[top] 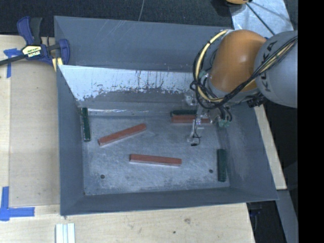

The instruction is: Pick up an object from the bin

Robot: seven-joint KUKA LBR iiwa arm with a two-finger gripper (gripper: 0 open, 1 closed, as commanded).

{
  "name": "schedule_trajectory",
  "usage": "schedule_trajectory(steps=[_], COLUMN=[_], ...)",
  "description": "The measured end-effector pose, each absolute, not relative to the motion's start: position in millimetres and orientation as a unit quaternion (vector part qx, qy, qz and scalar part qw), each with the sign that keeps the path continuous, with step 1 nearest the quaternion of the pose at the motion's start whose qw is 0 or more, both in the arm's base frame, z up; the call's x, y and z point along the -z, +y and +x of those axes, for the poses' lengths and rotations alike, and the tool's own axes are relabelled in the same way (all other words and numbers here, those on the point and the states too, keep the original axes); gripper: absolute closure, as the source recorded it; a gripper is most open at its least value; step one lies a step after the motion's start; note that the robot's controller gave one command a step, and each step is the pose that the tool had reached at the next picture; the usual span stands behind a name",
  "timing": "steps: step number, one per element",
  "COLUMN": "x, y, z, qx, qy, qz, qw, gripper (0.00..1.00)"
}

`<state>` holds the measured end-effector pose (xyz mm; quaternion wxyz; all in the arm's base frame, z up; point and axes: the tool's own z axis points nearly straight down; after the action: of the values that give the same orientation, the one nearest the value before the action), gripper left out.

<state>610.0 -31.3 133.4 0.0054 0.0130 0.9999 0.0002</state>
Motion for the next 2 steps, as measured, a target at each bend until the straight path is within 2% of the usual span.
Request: schedule_trajectory(steps=[1, 2], x=[-89, -77], y=[-39, -56], z=[617.6, 608.8], qx=[0.0, -0.003], qy=[0.998, 0.989], qz=[-0.057, 0.148], qw=[0.0, 0.007], gripper=[0.0, 1.0])
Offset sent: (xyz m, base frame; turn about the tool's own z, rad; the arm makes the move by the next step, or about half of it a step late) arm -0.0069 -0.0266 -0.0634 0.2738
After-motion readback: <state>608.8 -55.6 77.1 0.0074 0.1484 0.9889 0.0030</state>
